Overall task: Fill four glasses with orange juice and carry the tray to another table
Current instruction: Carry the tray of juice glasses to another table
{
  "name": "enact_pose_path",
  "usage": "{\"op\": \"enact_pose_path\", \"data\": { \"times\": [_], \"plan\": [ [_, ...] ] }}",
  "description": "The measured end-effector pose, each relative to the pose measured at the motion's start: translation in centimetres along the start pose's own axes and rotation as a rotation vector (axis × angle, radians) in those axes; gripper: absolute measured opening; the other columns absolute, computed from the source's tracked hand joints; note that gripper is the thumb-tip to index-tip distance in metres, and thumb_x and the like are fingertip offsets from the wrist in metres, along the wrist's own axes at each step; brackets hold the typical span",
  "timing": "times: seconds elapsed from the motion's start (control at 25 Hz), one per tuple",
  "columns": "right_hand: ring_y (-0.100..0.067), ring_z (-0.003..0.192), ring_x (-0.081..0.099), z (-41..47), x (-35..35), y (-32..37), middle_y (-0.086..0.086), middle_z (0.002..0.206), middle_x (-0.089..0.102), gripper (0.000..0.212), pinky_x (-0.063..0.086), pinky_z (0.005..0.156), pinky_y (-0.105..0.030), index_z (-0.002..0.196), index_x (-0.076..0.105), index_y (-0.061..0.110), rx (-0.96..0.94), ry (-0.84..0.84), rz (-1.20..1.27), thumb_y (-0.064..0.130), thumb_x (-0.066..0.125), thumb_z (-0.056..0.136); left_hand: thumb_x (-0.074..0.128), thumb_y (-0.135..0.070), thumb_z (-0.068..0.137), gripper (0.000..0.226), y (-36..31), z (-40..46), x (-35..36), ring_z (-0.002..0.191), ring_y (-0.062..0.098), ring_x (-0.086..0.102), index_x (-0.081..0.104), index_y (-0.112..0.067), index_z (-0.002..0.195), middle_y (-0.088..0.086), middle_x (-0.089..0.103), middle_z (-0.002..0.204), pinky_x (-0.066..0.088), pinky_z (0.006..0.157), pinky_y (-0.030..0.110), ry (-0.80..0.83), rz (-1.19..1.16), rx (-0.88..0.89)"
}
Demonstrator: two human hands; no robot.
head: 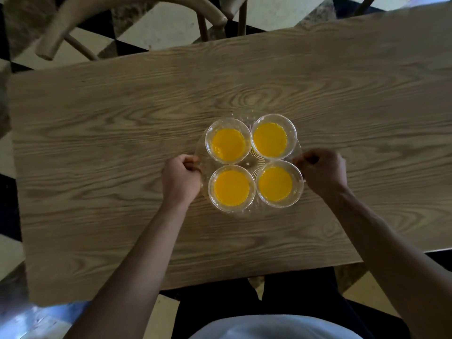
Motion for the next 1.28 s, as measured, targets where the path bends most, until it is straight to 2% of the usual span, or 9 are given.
{"op": "enact_pose_path", "data": {
  "times": [0.16, 0.32, 0.36, 0.52, 0.68, 0.84, 1.04, 1.16, 1.28],
  "plan": [
    [0.008, 0.043, 0.062, 0.8, 0.0, 0.3, 0.011, 0.06, 0.071, 0.006, 0.039, 0.04, -0.001, 0.08, 0.079, 0.014, -0.008, -0.015, -0.023, 0.015, 0.077, 0.086, 0.06, 0.007, 0.088, 0.035, 0.5, 1.2, 0.6, 0.06, 0.012, 0.068, 0.07, -0.026, 0.088, -0.005, 0.073, 0.076, 0.052, 0.054, 0.024, 0.022, -0.035, -0.017],
    [0.008, 0.049, 0.063, 1.7, 0.0, 0.7, 0.009, 0.066, 0.072, 0.006, 0.049, 0.046, -0.007, 0.081, 0.079, 0.015, -0.026, -0.031, -0.044, 0.019, 0.077, 0.086, 0.061, 0.009, 0.087, 0.042, 0.7, 2.0, 1.3, 0.049, -0.002, 0.064, 0.067, -0.031, 0.081, -0.007, 0.072, 0.072, 0.056, 0.05, 0.027, 0.027, -0.046, -0.041],
    [0.01, 0.049, 0.063, 1.9, 0.1, 0.6, 0.008, 0.068, 0.072, 0.006, 0.046, 0.043, -0.006, 0.082, 0.079, 0.015, -0.021, -0.039, -0.039, 0.019, 0.078, 0.086, 0.061, 0.01, 0.087, 0.042, 0.7, 2.2, 1.4, 0.048, -0.002, 0.063, 0.067, -0.032, 0.081, -0.007, 0.072, 0.072, 0.056, 0.051, 0.027, 0.023, -0.05, -0.043],
    [0.013, 0.046, 0.059, 2.4, 0.1, 0.5, 0.001, 0.071, 0.075, 0.008, 0.038, 0.041, -0.002, 0.085, 0.08, 0.011, -0.011, -0.057, -0.02, 0.019, 0.079, 0.085, 0.06, 0.009, 0.086, 0.043, 0.2, 2.6, 1.3, 0.049, 0.0, 0.064, 0.068, -0.033, 0.082, -0.008, 0.073, 0.073, 0.055, 0.05, 0.027, 0.012, -0.054, -0.01],
    [0.017, 0.044, 0.056, 2.6, 0.0, 0.6, 0.011, 0.067, 0.069, 0.005, 0.035, 0.037, 0.0, 0.088, 0.082, 0.013, -0.008, -0.064, 0.001, 0.015, 0.078, 0.085, 0.06, 0.008, 0.087, 0.04, 0.5, 2.6, 1.6, 0.053, 0.013, 0.066, 0.068, -0.031, 0.083, -0.007, 0.074, 0.072, 0.056, 0.051, 0.031, 0.017, -0.07, -0.031],
    [0.018, 0.045, 0.056, 2.6, 0.0, 0.8, 0.014, 0.067, 0.068, 0.006, 0.035, 0.04, 0.001, 0.089, 0.082, 0.013, -0.036, -0.059, -0.004, 0.013, 0.077, 0.086, 0.064, 0.007, 0.088, 0.039, 0.9, 2.7, 1.5, 0.046, 0.007, 0.065, 0.068, -0.031, 0.081, -0.012, 0.074, 0.063, 0.053, 0.045, 0.026, 0.012, -0.078, -0.062],
    [0.013, 0.049, 0.061, 2.3, 0.0, 1.3, 0.01, 0.067, 0.072, 0.006, 0.037, 0.046, 0.001, 0.084, 0.082, 0.016, -0.068, -0.036, -0.025, 0.019, 0.077, 0.087, 0.073, 0.0, 0.09, 0.028, 0.3, 2.3, 1.0, 0.053, 0.008, 0.07, 0.071, -0.028, 0.09, -0.008, 0.075, 0.077, 0.059, 0.049, 0.028, -0.02, -0.04, -0.029],
    [0.0, 0.049, 0.069, 2.1, -0.4, 1.5, 0.004, 0.068, 0.076, 0.007, 0.048, 0.045, -0.008, 0.086, 0.083, 0.016, -0.081, -0.003, 0.024, 0.018, 0.077, 0.088, 0.076, -0.01, 0.092, 0.019, -0.2, 1.6, 0.7, 0.059, 0.004, 0.071, 0.075, -0.017, 0.109, -0.014, 0.072, 0.082, 0.065, 0.059, 0.032, -0.055, 0.023, 0.03],
    [-0.006, 0.052, 0.072, 1.7, -1.0, 2.0, 0.007, 0.065, 0.075, 0.014, 0.062, 0.054, -0.025, 0.085, 0.082, 0.018, -0.133, -0.003, -0.022, 0.022, 0.071, 0.092, 0.078, -0.014, 0.09, 0.024, -0.8, 0.9, 0.2, 0.057, -0.007, 0.066, 0.075, -0.014, 0.114, -0.02, 0.069, 0.081, 0.053, 0.053, 0.011, -0.085, 0.042, 0.057]
  ]
}}
Point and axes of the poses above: each hand's wrist, its own z-axis towards the middle knuckle, its own x-axis out of the palm, y = z × x, the point moved 9 cm from there along z, towards the middle knuckle
